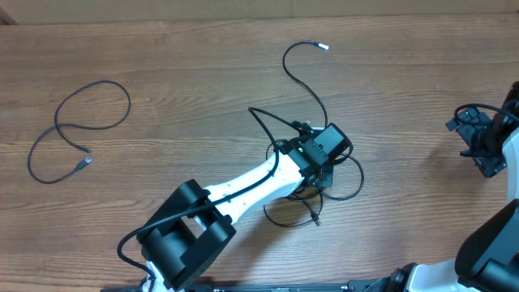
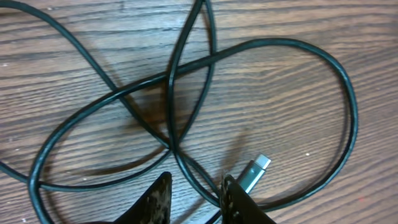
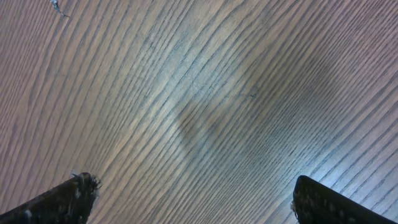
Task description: Untangle cables
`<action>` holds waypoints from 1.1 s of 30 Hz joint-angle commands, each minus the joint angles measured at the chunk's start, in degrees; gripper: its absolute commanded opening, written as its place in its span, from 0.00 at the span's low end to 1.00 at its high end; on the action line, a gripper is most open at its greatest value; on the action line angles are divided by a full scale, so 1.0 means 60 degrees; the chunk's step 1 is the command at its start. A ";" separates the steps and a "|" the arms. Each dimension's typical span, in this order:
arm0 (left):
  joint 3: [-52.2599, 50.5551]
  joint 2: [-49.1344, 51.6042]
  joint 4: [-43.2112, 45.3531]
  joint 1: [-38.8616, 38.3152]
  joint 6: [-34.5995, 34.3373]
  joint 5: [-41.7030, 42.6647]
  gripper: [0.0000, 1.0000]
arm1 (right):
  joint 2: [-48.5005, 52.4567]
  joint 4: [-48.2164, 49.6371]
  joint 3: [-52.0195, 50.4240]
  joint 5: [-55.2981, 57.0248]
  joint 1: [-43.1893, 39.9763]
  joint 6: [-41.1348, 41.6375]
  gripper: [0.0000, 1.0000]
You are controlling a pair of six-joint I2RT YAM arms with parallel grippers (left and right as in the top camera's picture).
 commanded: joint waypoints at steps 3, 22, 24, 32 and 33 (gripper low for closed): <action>0.0044 0.0098 0.0073 -0.0229 -0.0138 -0.0197 0.26 | -0.0051 0.0036 -0.0018 0.0066 -0.0018 0.0000 1.00; 0.0047 0.0867 0.0321 -0.0270 -0.0138 0.0127 0.27 | -0.0051 0.0036 -0.0018 0.0066 -0.0018 0.0000 1.00; 0.0044 0.0867 0.0219 -0.0324 -0.0135 0.0168 0.26 | -0.0051 0.0036 -0.0018 0.0069 -0.0018 0.0000 1.00; 0.0044 0.0867 0.0357 -0.0433 -0.0135 -0.0193 0.22 | -0.0051 0.0036 -0.0018 0.0066 -0.0018 0.0000 1.00; 0.0044 0.0867 0.0379 -0.0426 -0.0135 -0.0193 0.22 | -0.0051 0.0036 -0.0018 0.0066 -0.0018 0.0000 1.00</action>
